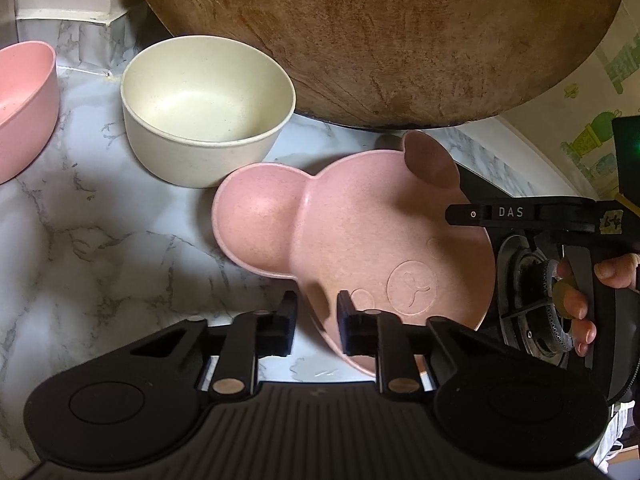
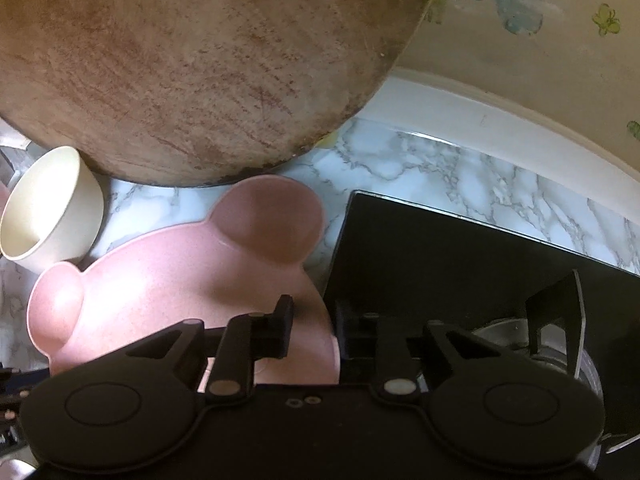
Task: Organize plates and bowls
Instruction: 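Move both grippers to the pink bear-shaped plate rim and close them, then lift the pink bear-shaped plate with both grippers and carry it toward the stacked plates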
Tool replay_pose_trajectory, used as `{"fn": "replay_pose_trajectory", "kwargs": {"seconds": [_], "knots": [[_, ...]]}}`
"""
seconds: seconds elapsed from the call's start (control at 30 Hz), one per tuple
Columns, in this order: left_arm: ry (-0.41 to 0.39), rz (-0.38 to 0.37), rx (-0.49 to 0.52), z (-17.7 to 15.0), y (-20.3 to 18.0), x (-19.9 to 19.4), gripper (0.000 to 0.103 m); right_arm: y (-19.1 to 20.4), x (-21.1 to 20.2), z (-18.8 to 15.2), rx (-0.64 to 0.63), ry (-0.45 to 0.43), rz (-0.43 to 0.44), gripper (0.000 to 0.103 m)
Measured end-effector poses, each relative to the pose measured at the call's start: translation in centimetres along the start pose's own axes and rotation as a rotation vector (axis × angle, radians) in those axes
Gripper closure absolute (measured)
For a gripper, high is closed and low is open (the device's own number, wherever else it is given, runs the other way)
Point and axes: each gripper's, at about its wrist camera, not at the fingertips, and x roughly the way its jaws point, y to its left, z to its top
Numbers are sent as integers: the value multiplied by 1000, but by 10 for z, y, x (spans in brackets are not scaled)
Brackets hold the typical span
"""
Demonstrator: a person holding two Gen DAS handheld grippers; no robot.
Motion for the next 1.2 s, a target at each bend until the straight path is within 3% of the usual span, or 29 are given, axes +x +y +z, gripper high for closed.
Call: {"fn": "replay_pose_trajectory", "kwargs": {"seconds": [0.63, 0.87, 1.2], "knots": [[-50, 24, 51, 0, 3, -35, 89, 11, -55, -29, -23, -47, 63, 95], [-83, 27, 81, -13, 5, -67, 89, 19, -88, -52, 2, -78, 113, 96], [-125, 23, 127, -40, 4, -114, 89, 39, -139, -93, 1, -146, 108, 97]]}}
